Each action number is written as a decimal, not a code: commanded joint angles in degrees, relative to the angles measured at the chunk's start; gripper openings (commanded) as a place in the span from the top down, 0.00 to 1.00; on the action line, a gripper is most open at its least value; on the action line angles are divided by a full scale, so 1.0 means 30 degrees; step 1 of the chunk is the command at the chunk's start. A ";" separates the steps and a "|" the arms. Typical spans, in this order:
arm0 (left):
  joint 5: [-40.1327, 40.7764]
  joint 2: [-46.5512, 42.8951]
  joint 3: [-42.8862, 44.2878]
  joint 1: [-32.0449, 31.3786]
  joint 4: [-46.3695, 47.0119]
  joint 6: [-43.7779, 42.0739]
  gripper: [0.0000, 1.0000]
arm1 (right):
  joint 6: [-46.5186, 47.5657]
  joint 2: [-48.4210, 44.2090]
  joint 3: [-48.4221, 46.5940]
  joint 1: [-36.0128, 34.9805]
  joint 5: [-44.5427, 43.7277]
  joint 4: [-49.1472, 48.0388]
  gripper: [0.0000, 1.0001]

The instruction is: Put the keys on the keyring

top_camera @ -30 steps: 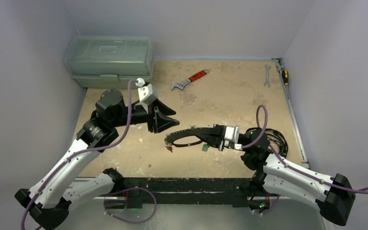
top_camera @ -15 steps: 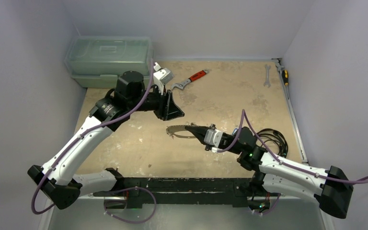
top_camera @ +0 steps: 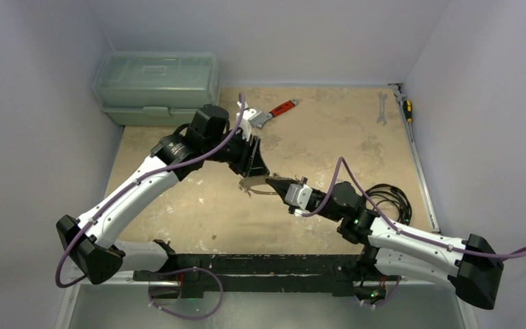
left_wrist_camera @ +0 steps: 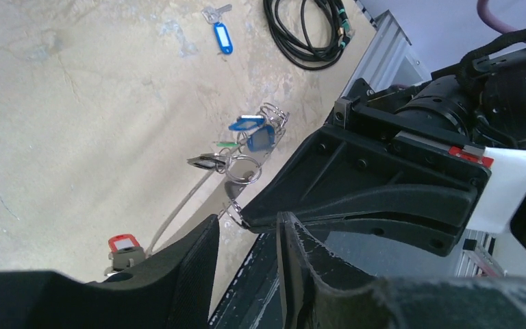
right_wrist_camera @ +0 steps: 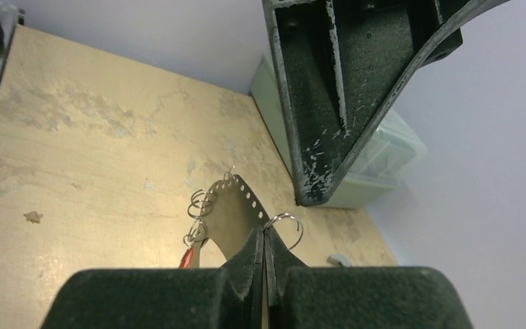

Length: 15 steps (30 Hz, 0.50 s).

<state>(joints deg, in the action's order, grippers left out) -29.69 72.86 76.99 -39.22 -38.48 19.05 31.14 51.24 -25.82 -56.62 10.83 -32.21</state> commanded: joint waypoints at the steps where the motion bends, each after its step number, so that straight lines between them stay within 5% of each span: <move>1: 0.0739 0.0434 0.0798 -0.0436 -0.0219 0.0852 0.65 | 0.0186 0.0162 -0.0531 -0.0111 -0.1053 -0.2227 1.00; 15: 0.3364 0.0528 -0.0935 -0.0725 0.0777 0.3276 0.80 | -0.1540 0.2409 0.1520 -0.0127 -0.1566 -0.7983 1.00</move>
<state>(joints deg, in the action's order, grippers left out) -22.65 75.16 75.88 -41.08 -38.87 25.21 28.82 58.15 -21.76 -56.62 6.74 -45.60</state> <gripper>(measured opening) 0.238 0.004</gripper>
